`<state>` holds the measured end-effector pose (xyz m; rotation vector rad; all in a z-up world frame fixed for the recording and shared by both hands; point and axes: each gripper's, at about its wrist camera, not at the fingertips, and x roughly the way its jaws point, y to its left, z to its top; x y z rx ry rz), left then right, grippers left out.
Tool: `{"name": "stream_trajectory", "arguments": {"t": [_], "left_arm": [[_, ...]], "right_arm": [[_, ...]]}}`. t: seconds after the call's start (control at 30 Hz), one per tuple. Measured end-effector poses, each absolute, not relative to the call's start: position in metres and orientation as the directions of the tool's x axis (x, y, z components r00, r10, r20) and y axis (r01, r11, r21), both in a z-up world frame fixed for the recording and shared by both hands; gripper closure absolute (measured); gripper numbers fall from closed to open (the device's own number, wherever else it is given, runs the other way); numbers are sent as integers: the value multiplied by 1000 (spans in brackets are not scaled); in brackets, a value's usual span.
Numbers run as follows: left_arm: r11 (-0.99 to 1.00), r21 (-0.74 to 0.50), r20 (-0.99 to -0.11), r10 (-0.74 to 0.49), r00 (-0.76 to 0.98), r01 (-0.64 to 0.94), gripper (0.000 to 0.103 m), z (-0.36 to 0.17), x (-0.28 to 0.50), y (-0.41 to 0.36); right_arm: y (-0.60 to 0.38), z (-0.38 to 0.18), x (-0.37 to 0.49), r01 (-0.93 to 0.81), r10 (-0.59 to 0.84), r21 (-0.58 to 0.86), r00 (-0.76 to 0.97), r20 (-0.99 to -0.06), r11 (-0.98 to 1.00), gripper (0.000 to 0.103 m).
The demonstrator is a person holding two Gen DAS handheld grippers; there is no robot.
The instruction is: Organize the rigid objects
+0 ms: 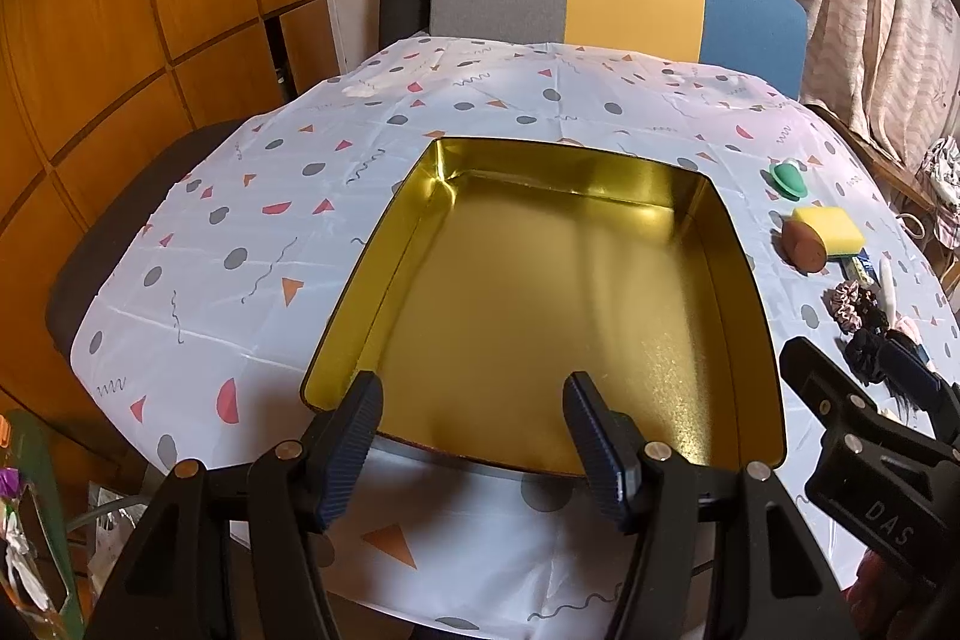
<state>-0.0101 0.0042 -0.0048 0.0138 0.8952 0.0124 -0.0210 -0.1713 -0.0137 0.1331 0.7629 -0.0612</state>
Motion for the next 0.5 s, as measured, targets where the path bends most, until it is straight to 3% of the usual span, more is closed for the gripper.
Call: {"name": "stream_trajectory", "arguments": {"t": [0.5], "left_arm": [[1000, 26, -784, 22, 620, -2, 40, -5, -12, 2]], "right_arm": [[-169, -13, -22, 99, -10, 89, 723, -690, 991, 0]]}}
